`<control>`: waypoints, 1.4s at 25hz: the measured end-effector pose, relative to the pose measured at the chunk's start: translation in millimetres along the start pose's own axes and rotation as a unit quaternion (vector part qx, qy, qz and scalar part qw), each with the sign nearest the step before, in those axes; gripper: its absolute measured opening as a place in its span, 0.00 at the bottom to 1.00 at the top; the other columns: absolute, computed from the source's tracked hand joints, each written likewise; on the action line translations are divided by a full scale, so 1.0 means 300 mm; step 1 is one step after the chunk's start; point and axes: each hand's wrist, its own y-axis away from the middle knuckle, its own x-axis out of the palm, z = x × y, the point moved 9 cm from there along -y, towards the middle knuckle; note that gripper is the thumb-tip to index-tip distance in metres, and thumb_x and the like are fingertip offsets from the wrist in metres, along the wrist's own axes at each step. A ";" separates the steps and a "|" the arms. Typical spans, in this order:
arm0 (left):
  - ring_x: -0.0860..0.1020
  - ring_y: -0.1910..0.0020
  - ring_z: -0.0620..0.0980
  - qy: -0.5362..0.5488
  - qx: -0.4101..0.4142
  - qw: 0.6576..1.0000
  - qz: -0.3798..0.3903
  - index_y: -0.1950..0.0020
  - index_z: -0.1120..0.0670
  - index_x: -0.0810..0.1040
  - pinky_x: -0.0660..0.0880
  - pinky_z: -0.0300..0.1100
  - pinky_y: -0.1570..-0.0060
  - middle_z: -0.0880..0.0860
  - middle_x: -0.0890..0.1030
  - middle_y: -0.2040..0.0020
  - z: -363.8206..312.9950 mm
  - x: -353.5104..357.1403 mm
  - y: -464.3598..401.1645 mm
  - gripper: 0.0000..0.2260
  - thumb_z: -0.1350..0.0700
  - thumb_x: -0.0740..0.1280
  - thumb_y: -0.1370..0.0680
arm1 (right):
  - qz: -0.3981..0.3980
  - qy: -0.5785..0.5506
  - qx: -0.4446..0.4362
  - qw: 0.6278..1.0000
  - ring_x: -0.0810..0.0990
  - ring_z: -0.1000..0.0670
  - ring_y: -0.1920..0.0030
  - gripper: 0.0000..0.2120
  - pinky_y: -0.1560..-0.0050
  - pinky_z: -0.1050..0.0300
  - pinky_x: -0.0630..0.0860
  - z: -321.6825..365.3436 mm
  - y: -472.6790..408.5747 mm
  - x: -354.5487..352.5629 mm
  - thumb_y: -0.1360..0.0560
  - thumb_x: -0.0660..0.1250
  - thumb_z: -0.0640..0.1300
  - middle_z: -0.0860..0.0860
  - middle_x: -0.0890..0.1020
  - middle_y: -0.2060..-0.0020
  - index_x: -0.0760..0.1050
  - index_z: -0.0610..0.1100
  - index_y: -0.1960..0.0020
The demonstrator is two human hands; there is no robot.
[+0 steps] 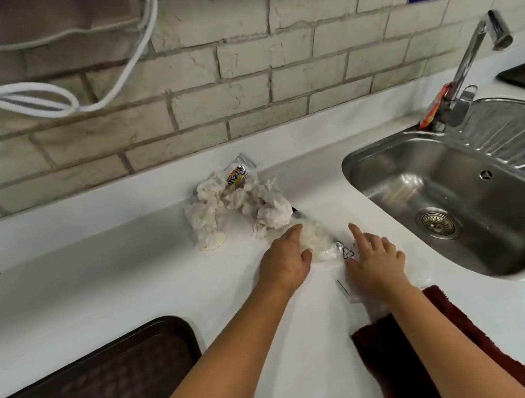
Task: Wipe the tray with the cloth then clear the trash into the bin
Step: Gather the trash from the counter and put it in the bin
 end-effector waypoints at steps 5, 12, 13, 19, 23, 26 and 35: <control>0.73 0.41 0.56 -0.100 -0.007 0.994 -0.051 0.39 0.55 0.73 0.69 0.46 0.46 0.55 0.76 0.40 0.003 -0.006 -0.039 0.15 0.50 0.61 0.22 | -0.081 -0.075 0.029 0.993 0.66 0.42 0.39 0.13 0.36 0.49 0.58 -0.038 -0.014 -0.042 0.23 0.58 0.45 0.47 0.70 0.39 0.71 0.47 0.39; 0.75 0.46 0.53 0.006 -0.023 0.996 -0.086 0.46 0.60 0.78 0.71 0.42 0.48 0.54 0.76 0.46 0.078 -0.021 0.034 0.14 0.53 0.67 0.27 | -0.119 -0.057 0.016 0.991 0.66 0.42 0.38 0.26 0.36 0.47 0.59 -0.021 0.013 -0.036 0.29 0.62 0.62 0.48 0.72 0.42 0.69 0.49 0.37; 0.76 0.45 0.53 0.017 -0.029 0.995 -0.089 0.45 0.60 0.78 0.71 0.42 0.49 0.54 0.77 0.45 0.085 -0.027 0.044 0.13 0.54 0.67 0.27 | -0.103 -0.041 0.015 0.994 0.65 0.43 0.37 0.28 0.35 0.47 0.59 -0.017 0.010 -0.030 0.31 0.63 0.65 0.48 0.71 0.42 0.69 0.52 0.36; 0.78 0.47 0.55 -0.006 -0.055 0.993 -0.101 0.48 0.59 0.76 0.72 0.42 0.50 0.56 0.80 0.48 0.092 -0.062 0.077 0.09 0.56 0.65 0.24 | -0.109 -0.101 0.033 0.988 0.70 0.41 0.45 0.14 0.42 0.50 0.62 -0.021 -0.018 -0.027 0.25 0.63 0.52 0.44 0.76 0.49 0.76 0.41 0.51; 0.78 0.48 0.55 0.041 -0.054 0.994 -0.089 0.44 0.58 0.74 0.72 0.43 0.50 0.55 0.81 0.48 0.112 -0.067 0.090 0.11 0.57 0.65 0.25 | -0.133 -0.267 0.041 0.954 0.73 0.41 0.47 0.07 0.43 0.51 0.68 -0.053 -0.008 -0.057 0.25 0.61 0.41 0.46 0.71 0.48 0.71 0.40 0.61; 0.77 0.50 0.48 0.224 -0.077 0.969 -0.063 0.37 0.52 0.72 0.72 0.37 0.54 0.50 0.79 0.46 0.141 -0.074 0.123 0.17 0.60 0.67 0.26 | -0.220 -0.386 0.025 0.896 0.73 0.47 0.53 0.08 0.50 0.58 0.71 -0.064 0.081 -0.149 0.28 0.58 0.36 0.52 0.72 0.47 0.66 0.39 0.65; 0.75 0.65 0.48 0.510 -0.157 0.844 -0.061 0.54 0.56 0.78 0.74 0.41 0.63 0.50 0.78 0.63 0.114 -0.140 0.378 0.05 0.64 0.63 0.25 | -0.287 -0.445 -0.059 0.846 0.62 0.57 0.74 0.18 0.72 0.68 0.61 0.065 0.394 -0.352 0.31 0.55 0.28 0.53 0.61 0.75 0.54 0.47 0.71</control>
